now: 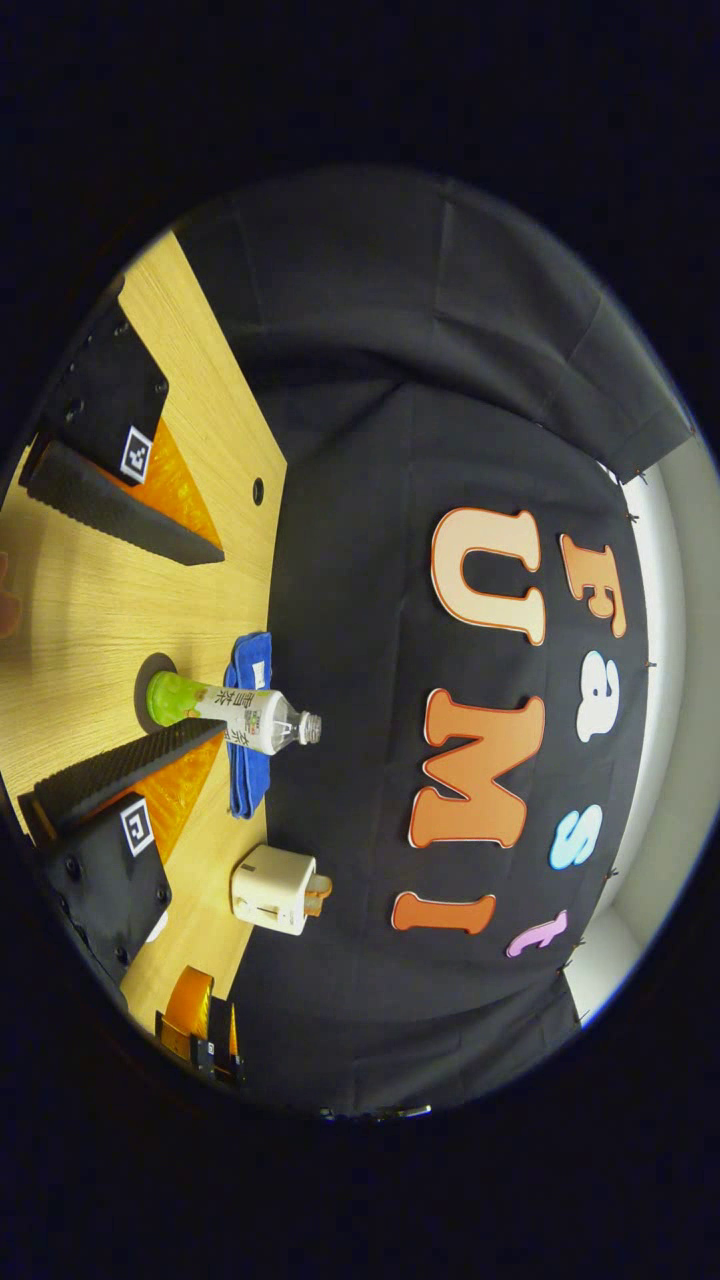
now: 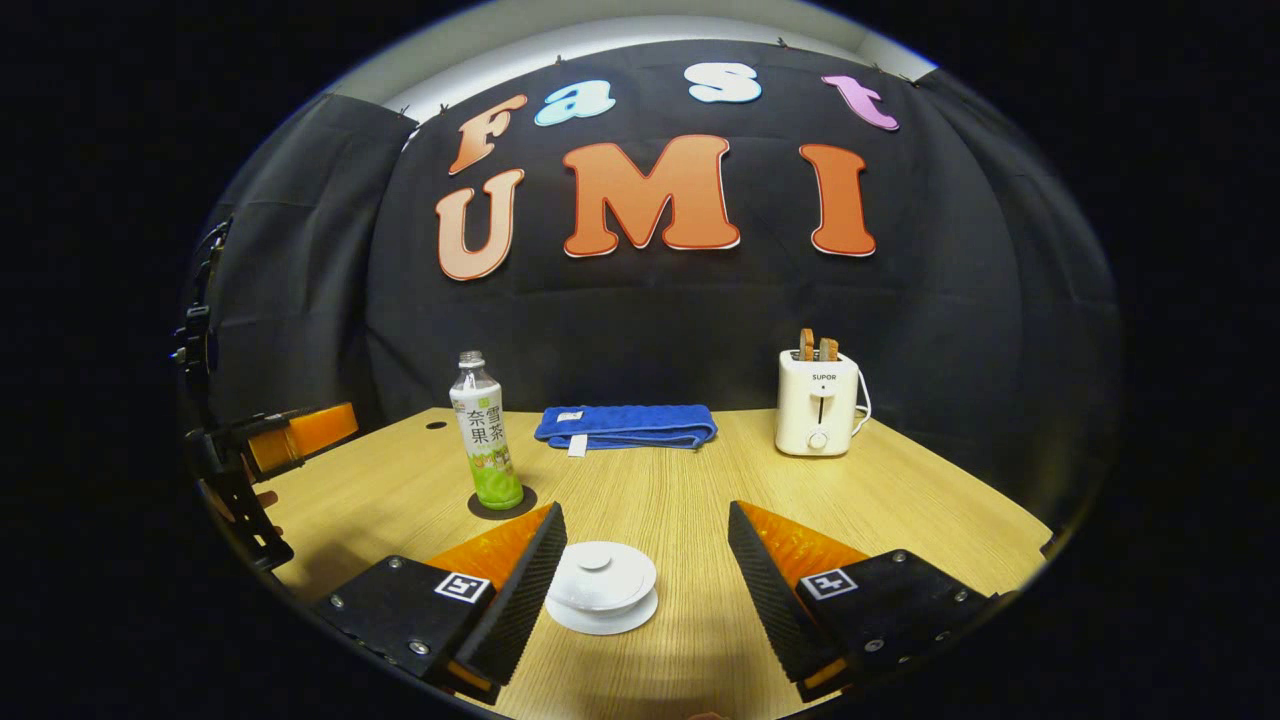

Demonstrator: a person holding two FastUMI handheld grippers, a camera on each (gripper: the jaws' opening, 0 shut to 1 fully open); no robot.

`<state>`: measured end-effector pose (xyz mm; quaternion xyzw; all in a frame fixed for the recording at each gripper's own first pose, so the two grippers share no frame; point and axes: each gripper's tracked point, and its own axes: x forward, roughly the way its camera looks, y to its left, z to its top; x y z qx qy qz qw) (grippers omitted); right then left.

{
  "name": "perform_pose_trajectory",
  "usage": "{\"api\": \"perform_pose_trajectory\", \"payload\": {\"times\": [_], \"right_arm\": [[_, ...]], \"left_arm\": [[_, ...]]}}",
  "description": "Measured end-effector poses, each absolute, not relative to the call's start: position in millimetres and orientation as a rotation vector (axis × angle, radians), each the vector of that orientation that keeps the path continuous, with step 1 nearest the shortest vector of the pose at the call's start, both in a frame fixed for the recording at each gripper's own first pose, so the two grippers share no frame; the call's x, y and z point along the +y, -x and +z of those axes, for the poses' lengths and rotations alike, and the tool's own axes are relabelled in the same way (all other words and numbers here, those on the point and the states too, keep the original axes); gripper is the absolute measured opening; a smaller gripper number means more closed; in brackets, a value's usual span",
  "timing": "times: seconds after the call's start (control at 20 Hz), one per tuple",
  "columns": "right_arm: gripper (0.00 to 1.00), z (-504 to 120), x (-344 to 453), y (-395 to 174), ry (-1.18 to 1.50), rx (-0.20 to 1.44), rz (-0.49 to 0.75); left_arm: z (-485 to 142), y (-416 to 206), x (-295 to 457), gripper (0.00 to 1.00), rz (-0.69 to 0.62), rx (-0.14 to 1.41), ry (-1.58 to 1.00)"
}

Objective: Open the teacup lid with one hand, grasp the water bottle and pour water into the teacup with the other hand; after pouring, place the water bottle on the coaster and then close the teacup lid.

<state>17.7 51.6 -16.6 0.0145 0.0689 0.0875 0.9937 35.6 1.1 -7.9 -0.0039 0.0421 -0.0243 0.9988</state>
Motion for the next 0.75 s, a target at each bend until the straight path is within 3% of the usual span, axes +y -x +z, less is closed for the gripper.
{"api": "perform_pose_trajectory", "payload": {"times": [0.75], "right_arm": [[0.96,-10.3,41.2,-7.1,-0.036,0.126,0.169]], "left_arm": [[10.2,-21.1,-25.5,0.98,-0.112,0.052,-0.012]]}}
